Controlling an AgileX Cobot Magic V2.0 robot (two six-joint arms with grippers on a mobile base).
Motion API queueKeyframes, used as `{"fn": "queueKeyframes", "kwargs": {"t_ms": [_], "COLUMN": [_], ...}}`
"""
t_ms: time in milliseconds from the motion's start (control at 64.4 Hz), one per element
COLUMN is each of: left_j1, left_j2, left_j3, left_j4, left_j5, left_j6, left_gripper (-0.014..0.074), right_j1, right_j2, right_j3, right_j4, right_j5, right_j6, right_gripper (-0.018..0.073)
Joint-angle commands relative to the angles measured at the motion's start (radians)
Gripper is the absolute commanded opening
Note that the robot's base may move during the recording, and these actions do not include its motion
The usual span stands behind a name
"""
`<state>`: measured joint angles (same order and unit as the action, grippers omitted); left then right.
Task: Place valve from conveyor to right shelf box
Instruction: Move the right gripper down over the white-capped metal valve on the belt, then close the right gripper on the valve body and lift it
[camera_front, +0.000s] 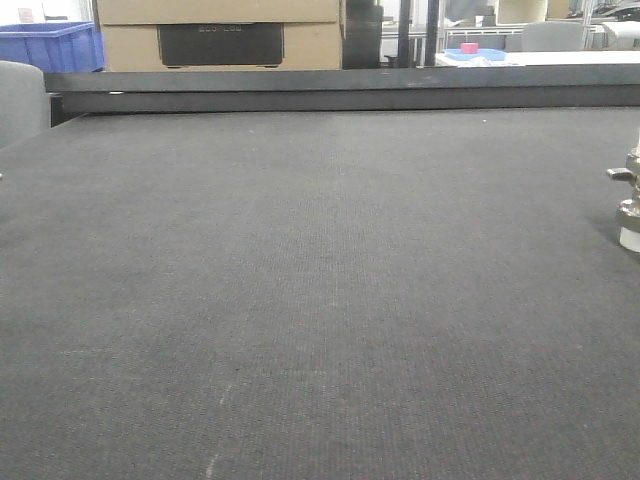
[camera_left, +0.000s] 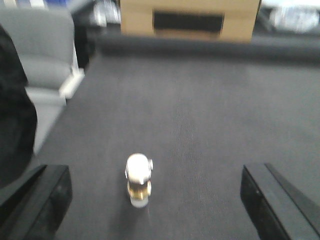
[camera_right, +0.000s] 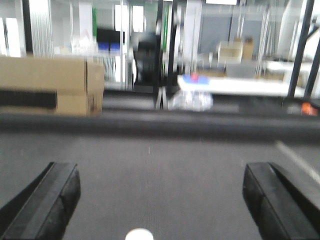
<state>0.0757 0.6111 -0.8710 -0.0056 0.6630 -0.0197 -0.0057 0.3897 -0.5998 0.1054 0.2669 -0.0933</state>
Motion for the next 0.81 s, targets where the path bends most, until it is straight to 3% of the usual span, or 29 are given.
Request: {"fn": "queueKeyframes", "kwargs": {"t_ms": [0, 264, 342, 528, 792], "left_j1": [-0.004, -0.085, -0.097, -0.112, -0.112], "left_j2": [0.049, 0.118, 0.127, 0.133, 0.133], "left_j3": [-0.052, -0.082, -0.082, -0.082, -0.082], "left_j4": [-0.012, -0.012, -0.012, -0.012, -0.012], "left_j5": [0.061, 0.068, 0.068, 0.072, 0.074], "left_j6": [0.001, 0.001, 0.001, 0.001, 0.001], "left_gripper": [0.0597, 0.0587, 0.0587, 0.0587, 0.0587], "right_j1": [0.001, 0.001, 0.02, 0.074, 0.081], "right_j2": [0.088, 0.487, 0.598, 0.832, 1.066], "right_j3": [-0.041, -0.334, -0.447, -0.662, -0.767], "right_j4": [-0.002, -0.014, -0.014, -0.014, -0.045], "right_j5": [0.015, 0.384, 0.496, 0.75, 0.858], "right_j6": [-0.001, -0.032, -0.082, -0.086, -0.085], "right_gripper": [0.0568, 0.0568, 0.0568, 0.0568, 0.0568]}}
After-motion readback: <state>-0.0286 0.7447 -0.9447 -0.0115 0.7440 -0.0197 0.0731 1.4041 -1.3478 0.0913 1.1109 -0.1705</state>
